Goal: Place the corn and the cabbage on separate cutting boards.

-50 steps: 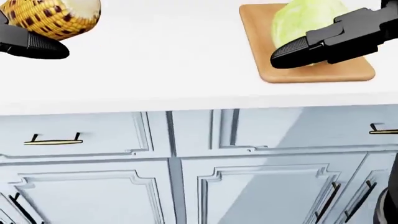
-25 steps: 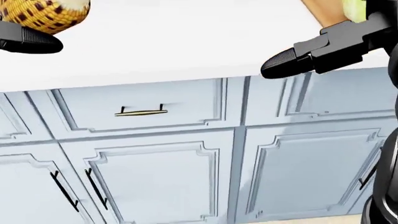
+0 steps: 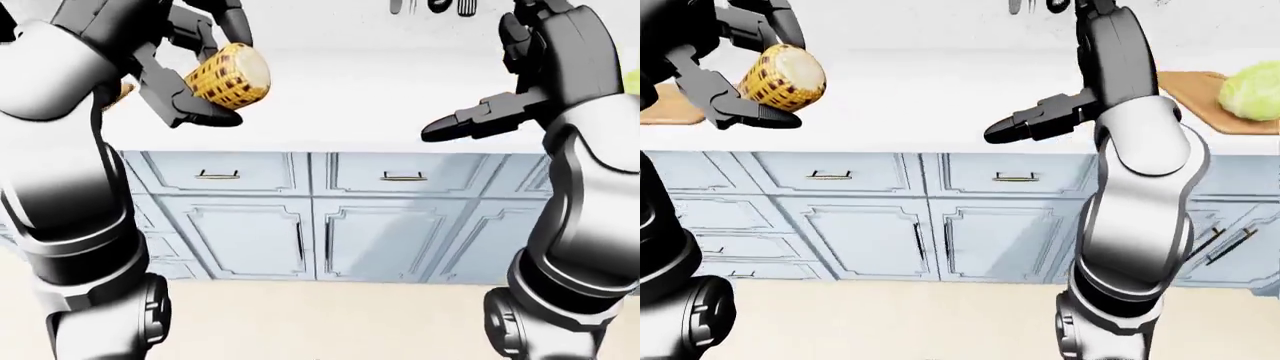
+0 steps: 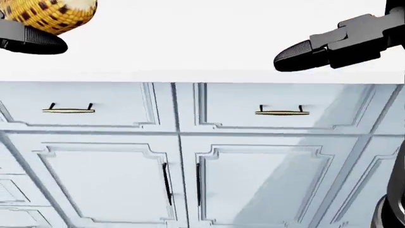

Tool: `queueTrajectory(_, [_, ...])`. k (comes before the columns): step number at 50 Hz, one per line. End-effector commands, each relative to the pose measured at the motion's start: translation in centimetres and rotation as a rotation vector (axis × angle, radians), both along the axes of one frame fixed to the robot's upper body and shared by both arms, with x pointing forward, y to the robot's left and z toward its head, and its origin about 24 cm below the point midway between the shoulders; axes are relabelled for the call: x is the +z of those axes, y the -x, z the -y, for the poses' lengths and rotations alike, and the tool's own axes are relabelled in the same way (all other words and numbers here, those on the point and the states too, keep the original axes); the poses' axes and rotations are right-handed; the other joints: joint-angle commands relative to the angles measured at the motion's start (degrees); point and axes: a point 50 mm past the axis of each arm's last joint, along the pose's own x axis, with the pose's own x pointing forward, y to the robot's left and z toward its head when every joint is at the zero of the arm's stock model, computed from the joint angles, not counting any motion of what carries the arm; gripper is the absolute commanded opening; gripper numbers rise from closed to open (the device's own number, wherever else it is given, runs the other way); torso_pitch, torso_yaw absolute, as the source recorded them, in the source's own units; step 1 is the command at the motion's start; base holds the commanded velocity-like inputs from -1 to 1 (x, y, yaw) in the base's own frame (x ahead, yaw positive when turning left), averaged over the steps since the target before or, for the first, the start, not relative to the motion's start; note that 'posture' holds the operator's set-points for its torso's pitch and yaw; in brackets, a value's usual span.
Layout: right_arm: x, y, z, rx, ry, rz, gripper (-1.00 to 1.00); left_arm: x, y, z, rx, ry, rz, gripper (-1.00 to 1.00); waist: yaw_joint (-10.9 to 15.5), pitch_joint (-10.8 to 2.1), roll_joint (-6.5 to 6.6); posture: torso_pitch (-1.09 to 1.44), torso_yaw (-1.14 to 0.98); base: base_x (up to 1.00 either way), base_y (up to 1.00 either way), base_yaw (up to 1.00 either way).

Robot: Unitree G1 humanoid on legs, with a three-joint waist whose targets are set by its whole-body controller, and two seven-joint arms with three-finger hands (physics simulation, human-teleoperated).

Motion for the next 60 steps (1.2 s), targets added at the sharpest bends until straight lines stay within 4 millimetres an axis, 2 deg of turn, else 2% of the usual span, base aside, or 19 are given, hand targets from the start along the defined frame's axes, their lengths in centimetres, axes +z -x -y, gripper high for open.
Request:
queueTrajectory(1, [1.1,0.6,-0.6,0.028,0.027,0.069,1.0,1.5,0.9,-0.6,0.033,0.017,0.084,-1.0,0.31,-0.86,-0.22,0.0,0.0,0.0,0.0,1.0])
queueTrajectory(9, [1.2,0.8,-0.6,0.036,0.032,0.061,1.0,1.5,1.0,-0.6,0.034,0.016,0.083,-1.0,-1.75,-0.71,-4.25,0.0,0.0,0.0,0.36,0.38])
queueTrajectory(12, [1.1,0.8,-0.6,0.036,0.04,0.058,1.0,1.5,1.0,-0.7,0.034,0.015,0.083,-1.0,-1.39,-1.76,-4.9,0.0,0.0,0.0,0.57,0.0])
queueTrajectory(13, [1.0,0.8,-0.6,0.037,0.041,0.055,1.0,1.5,0.9,-0.7,0.033,0.015,0.082,-1.0,-1.68,-2.73,-6.69,0.0,0.0,0.0,0.7,0.0])
queueTrajectory(14, [1.0,0.9,-0.7,0.046,0.039,0.051,1.0,1.5,0.9,-0.6,0.032,0.014,0.082,-1.0,-1.82,-2.55,-4.81,0.0,0.0,0.04,0.77,0.0])
queueTrajectory(17, [1.0,0.9,-0.6,0.05,0.038,0.052,1.0,1.5,0.9,-0.6,0.031,0.013,0.081,-1.0,-1.45,-2.96,-6.32,0.0,0.0,0.13,0.97,0.0])
queueTrajectory(21, [1.3,1.1,-0.5,0.046,0.038,0.059,1.0,1.7,1.0,-0.4,0.028,0.012,0.082,-1.0,-1.98,-1.25,-2.92,0.0,0.0,0.17,0.96,0.0])
queueTrajectory(23, [1.2,1.1,-0.5,0.046,0.037,0.06,1.0,1.7,1.0,-0.4,0.027,0.012,0.083,-1.0,-1.74,-2.45,2.1,0.0,0.0,0.18,0.97,0.0])
queueTrajectory(24, [1.2,1.1,-0.5,0.044,0.038,0.061,1.0,1.7,1.0,-0.4,0.027,0.012,0.083,-1.0,-1.16,-2.81,2.48,0.0,0.0,0.18,0.96,0.0])
queueTrajectory(32, [1.2,1.1,-0.5,0.047,0.036,0.067,1.0,1.4,0.9,-0.5,0.028,0.013,0.079,-1.0,-0.23,0.76,-3.42,0.0,0.0,0.17,0.97,0.0])
queueTrajectory(34, [1.1,1.1,-0.5,0.049,0.034,0.066,1.0,1.4,0.8,-0.5,0.028,0.015,0.077,-1.0,-0.26,-0.38,-6.37,0.0,0.0,0.18,0.97,0.0])
queueTrajectory(39, [1.0,1.1,-0.5,0.055,0.038,0.065,1.0,1.3,0.9,-0.4,0.028,0.01,0.075,-1.0,-1.08,-2.06,-6.41,0.0,0.0,0.17,0.96,0.0])
queueTrajectory(44, [1.2,1.3,-0.6,0.058,0.04,0.07,1.0,1.4,0.9,-0.3,0.026,0.015,0.077,-1.0,-1.82,-0.94,-2.83,0.0,0.0,0.18,0.96,0.0])
queueTrajectory(46, [1.4,1.4,-0.5,0.057,0.042,0.073,1.0,1.5,1.0,-0.2,0.023,0.011,0.077,-1.0,-1.85,-1.87,1.5,0.0,0.0,0.18,0.98,0.0])
queueTrajectory(47, [1.7,1.5,-0.5,0.057,0.041,0.077,1.0,1.7,1.1,-0.1,0.022,0.012,0.079,-1.0,-1.66,-4.01,4.66,0.0,0.0,0.18,0.98,0.0])
queueTrajectory(48, [1.7,1.6,-0.5,0.056,0.042,0.078,1.0,1.8,1.1,-0.1,0.021,0.012,0.082,-1.0,-0.87,-1.5,2.08,0.0,0.0,0.18,0.98,0.0])
queueTrajectory(49, [1.7,1.5,-0.4,0.055,0.042,0.078,1.0,1.8,1.1,-0.1,0.021,0.011,0.082,-1.0,-1.13,-0.56,1.92,0.0,0.0,0.19,0.98,0.0])
queueTrajectory(57, [1.7,1.5,-0.3,0.054,0.031,0.084,1.0,1.6,0.9,0.1,0.014,0.009,0.08,-1.0,-0.6,-0.51,-3.73,0.0,0.0,0.17,0.86,0.0])
queueTrajectory(60, [1.4,1.3,-0.2,0.044,0.035,0.084,1.0,1.5,0.8,0.1,0.013,0.009,0.078,-1.0,-0.07,-1.08,-3.29,0.0,0.0,0.02,0.0,0.0])
